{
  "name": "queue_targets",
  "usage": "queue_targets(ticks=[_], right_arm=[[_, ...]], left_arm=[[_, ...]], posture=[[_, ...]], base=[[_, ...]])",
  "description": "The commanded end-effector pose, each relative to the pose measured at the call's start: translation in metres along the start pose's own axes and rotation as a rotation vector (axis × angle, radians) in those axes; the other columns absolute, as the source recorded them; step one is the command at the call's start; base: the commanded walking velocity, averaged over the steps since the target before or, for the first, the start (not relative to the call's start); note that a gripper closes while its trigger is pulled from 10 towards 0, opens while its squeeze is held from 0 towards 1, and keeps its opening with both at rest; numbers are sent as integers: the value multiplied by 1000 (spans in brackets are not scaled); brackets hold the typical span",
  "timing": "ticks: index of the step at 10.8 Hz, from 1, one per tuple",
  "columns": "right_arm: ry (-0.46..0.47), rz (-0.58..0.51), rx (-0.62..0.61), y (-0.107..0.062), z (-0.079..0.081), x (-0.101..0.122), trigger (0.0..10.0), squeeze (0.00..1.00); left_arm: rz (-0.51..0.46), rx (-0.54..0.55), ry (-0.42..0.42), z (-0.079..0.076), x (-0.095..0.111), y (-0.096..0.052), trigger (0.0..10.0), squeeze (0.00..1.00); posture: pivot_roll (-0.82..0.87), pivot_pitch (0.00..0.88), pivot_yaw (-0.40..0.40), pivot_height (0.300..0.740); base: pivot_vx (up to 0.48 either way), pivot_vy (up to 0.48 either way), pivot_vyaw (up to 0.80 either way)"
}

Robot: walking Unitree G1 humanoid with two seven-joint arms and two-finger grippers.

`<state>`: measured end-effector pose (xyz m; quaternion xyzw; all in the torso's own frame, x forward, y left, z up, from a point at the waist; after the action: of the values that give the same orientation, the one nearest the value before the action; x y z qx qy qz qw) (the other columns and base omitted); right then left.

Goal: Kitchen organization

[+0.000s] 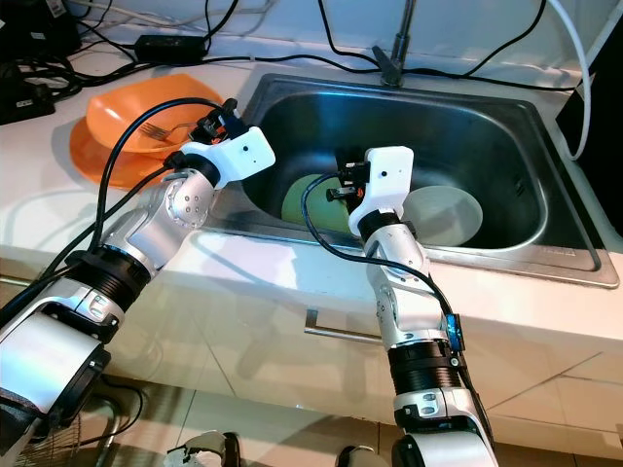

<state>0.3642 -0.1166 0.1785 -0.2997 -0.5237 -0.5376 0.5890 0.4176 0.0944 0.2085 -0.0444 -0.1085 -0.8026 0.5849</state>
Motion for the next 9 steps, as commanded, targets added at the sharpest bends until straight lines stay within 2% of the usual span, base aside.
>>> queue_targets(ticks=[1, 5, 6, 7, 9], right_arm=[[0, -16, -7, 4, -2, 5, 10000, 0], [-4, -22, -23, 4, -6, 7, 10000, 0], [-4, -22, -24, 4, -6, 7, 10000, 0], [-4, -23, -26, 4, -6, 7, 10000, 0], [-3, -23, -28, 4, -7, 7, 10000, 0]], left_arm=[[0, 29, 15, 8, 2, 4, 10000, 0], [56, 39, 25, 15, -3, 13, 10000, 0], [57, 38, 24, 15, -3, 13, 7020, 0], [60, 36, 22, 14, -3, 14, 0, 0], [61, 33, 25, 14, -3, 14, 0, 0]], posture=[[86, 57, -1, 740], [77, 63, 0, 740], [76, 64, 2, 740], [76, 66, 2, 740], [77, 66, 3, 740]], base=[[0, 0, 0], [0, 0, 0], [0, 0, 0], [0, 0, 0], [0, 0, 0]])
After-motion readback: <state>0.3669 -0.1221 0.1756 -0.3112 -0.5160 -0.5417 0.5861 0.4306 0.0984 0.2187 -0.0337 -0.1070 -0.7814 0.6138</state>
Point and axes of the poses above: a point about 5 cm out from each wrist's last joint towards the gripper, its own y axis pointing out of the wrist towards the gripper, its own x axis along the axis of the wrist's last joint, z = x × y, the point moved 2 cm from there along y, pointing out of the wrist towards the gripper, and after that the axes turned 13 degrees about y, right-handed, at the moved point
